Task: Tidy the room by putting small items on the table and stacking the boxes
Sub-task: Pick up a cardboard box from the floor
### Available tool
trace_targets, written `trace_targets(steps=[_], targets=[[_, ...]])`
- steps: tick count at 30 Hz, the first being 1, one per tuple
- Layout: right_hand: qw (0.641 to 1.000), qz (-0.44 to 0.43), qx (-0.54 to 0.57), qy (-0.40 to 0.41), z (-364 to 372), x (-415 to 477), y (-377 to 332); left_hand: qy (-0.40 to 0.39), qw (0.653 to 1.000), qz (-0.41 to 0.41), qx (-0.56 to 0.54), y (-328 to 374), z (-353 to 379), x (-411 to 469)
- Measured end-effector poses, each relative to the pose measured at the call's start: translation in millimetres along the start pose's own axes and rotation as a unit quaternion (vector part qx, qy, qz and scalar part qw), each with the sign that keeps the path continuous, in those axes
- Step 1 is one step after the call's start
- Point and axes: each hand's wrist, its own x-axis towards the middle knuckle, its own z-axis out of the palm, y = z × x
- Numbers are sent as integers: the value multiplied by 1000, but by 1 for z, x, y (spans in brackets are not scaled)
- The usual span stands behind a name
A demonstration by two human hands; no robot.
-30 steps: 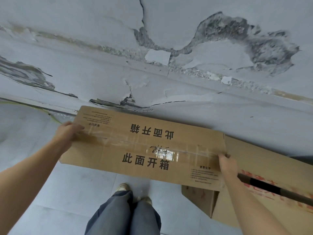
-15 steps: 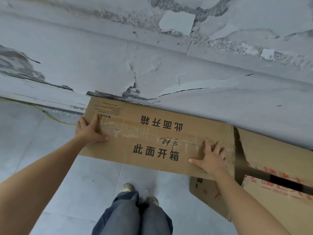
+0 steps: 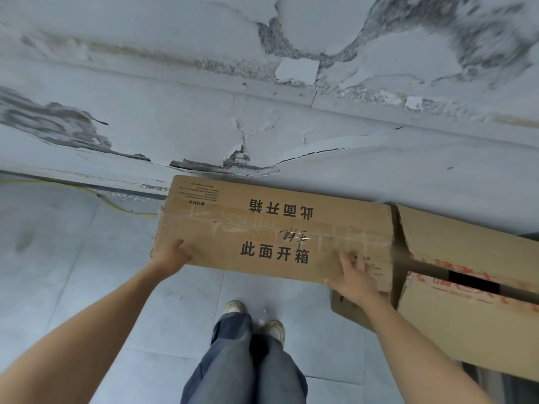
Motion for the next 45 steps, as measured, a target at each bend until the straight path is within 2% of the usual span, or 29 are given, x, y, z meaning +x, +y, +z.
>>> trace_targets(steps=[5,10,14,17,19,21,23,25,28,30,32,35,37,41,45], targets=[[989,-29,147,7,11,-76,-12,-31,984,-25,-173,9,-13,-76],[957,-27,275,91,-9,-158,-16,-20,957,-15,-288,33,-30,-153],[923,-32,350,159,-21,-205,-12,-13,946,22,-323,59,-29,-204],[907,-33,370,200,-20,-230,-13,-67,955,68,-282,75,-7,-237],[903,-11,375,210,-11,-243,-14,-153,965,99,-189,79,15,-251],[897,12,386,215,0,-254,-17,-231,960,144,-69,83,29,-253],[887,40,401,225,8,-263,-22,-235,953,192,1,101,24,-242],[867,68,429,244,9,-269,-24,-209,954,215,18,126,7,-233],[813,108,503,273,8,-282,-37,-203,950,237,-3,155,-22,-227],[761,129,561,299,11,-290,-54,-209,945,252,-7,167,-36,-226],[749,143,573,302,17,-297,-69,-221,943,250,-12,172,-39,-224],[722,199,585,310,51,-309,-87,-257,923,281,60,172,-30,-230],[692,242,602,317,78,-326,-96,-288,903,301,109,168,-18,-241],[574,340,654,357,120,-367,-103,-354,839,353,215,153,8,-275],[489,373,680,398,144,-409,-104,-397,789,395,252,148,33,-307]])
